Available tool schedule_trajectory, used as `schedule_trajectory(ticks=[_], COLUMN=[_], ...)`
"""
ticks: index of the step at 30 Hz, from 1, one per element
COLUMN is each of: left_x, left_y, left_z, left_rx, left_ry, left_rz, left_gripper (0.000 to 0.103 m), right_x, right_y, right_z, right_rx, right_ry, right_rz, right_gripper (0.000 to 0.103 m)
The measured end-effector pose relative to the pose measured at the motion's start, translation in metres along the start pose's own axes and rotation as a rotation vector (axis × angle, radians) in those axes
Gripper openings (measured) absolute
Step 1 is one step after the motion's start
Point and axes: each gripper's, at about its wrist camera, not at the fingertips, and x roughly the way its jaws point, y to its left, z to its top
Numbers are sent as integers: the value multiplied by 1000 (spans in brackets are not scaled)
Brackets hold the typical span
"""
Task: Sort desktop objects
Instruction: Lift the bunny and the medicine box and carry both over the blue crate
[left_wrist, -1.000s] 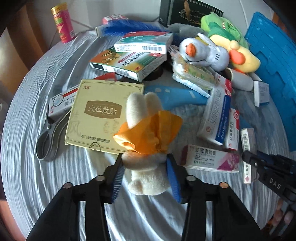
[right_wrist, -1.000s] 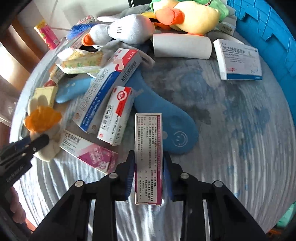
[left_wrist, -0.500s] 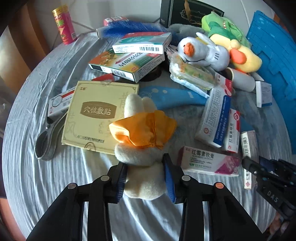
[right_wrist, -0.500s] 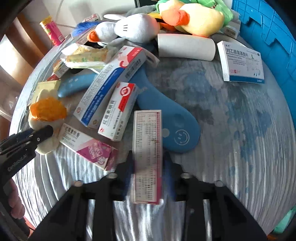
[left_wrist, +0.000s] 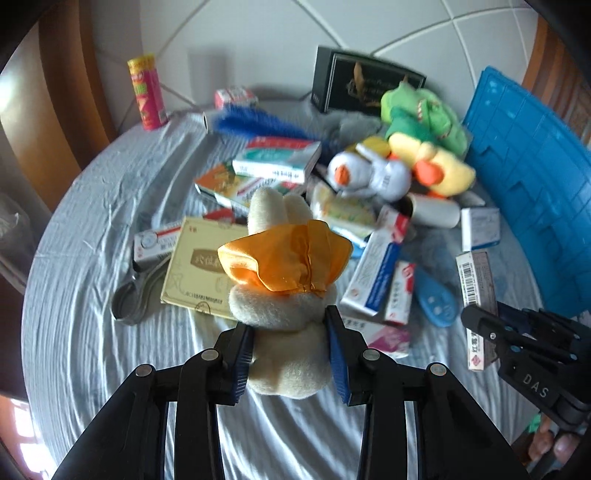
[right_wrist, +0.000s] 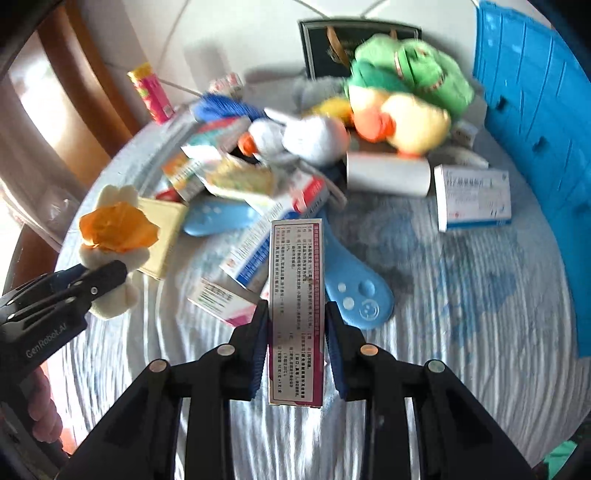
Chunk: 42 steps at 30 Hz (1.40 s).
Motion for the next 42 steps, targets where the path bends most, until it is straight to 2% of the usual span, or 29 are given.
schedule_trajectory(ticks=[6,15,23,28,36,42], left_x=[-35,-79,-111,-124,-141,-165], left_y=[-14,-47,-66,-73,-98,-153], left_z=[-3,-14,-26,-35,-43,-20], left_rx=[-28,-75,-85,-72,-35,29], left_ry=[-61,-146,-200,-223,-238,-318], left_rz=[30,114,135,113,45,-1], left_gripper=[36,36,36,36,36,36], right_x=[-33,-78,-113,-132,-167,-218], right_y=[11,1,-2,-3,-17,-51], right_z=[14,14,4,-7,-29,-23], right_rx=[-81,-206,-264,-261,-242,-198], right_ry=[-75,-145,-200,-222,-237,-328], right_rz=[30,89,116,64,-88,-150], right_gripper=[29,29,29,29,29,29])
